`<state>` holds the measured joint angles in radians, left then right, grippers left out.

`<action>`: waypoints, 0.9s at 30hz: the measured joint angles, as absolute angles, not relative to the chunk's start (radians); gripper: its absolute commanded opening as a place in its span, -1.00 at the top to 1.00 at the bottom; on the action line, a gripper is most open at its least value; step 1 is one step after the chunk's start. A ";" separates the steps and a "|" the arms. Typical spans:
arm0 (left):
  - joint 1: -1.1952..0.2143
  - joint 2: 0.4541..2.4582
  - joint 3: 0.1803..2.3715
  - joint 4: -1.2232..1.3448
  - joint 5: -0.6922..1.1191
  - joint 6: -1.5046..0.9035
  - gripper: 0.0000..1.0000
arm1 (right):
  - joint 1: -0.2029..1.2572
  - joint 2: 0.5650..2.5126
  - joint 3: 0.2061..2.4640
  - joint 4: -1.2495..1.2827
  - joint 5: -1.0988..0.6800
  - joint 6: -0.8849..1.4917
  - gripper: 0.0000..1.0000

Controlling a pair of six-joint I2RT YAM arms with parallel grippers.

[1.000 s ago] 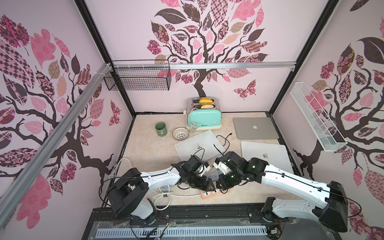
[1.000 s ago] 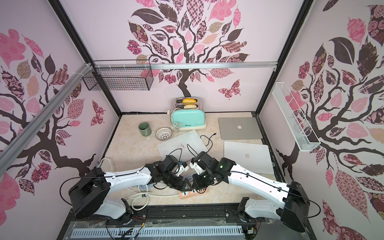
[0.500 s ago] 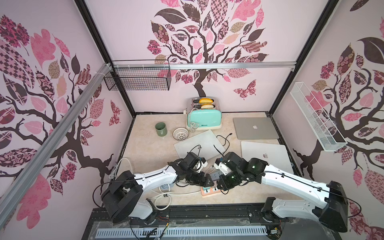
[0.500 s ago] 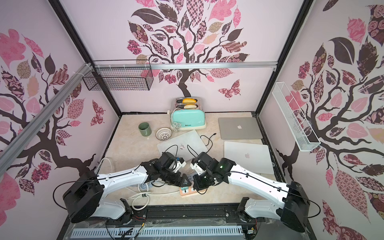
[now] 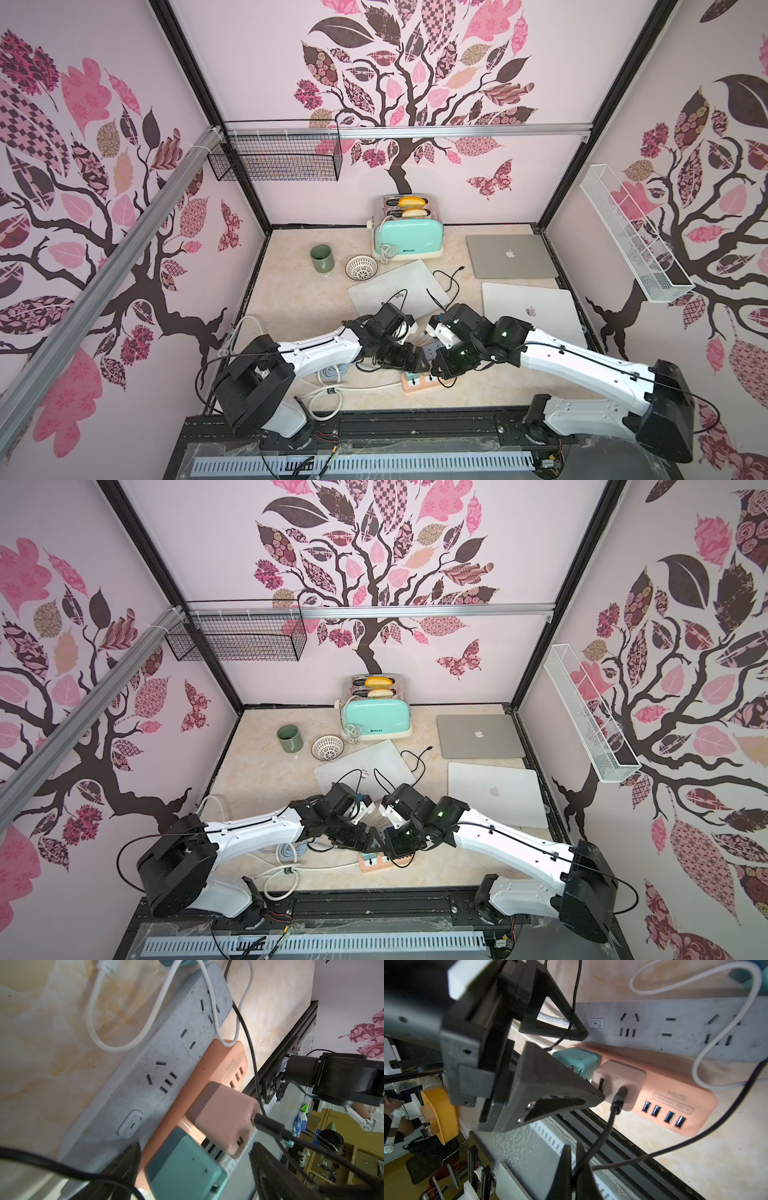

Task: Unplug the laptop charger
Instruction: Remove the charging cable from the plug.

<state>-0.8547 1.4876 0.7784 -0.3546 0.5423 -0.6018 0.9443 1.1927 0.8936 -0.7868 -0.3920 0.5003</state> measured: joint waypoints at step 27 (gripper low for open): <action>-0.932 1.534 0.844 -0.408 0.402 -0.660 -0.66 | 0.944 1.185 1.084 -0.805 -0.361 0.522 1.00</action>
<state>-0.9321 1.5345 0.8440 -0.4076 0.4023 -0.6598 0.9443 1.1847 1.0843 -0.8055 -0.3611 0.5224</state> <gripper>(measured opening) 0.830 0.051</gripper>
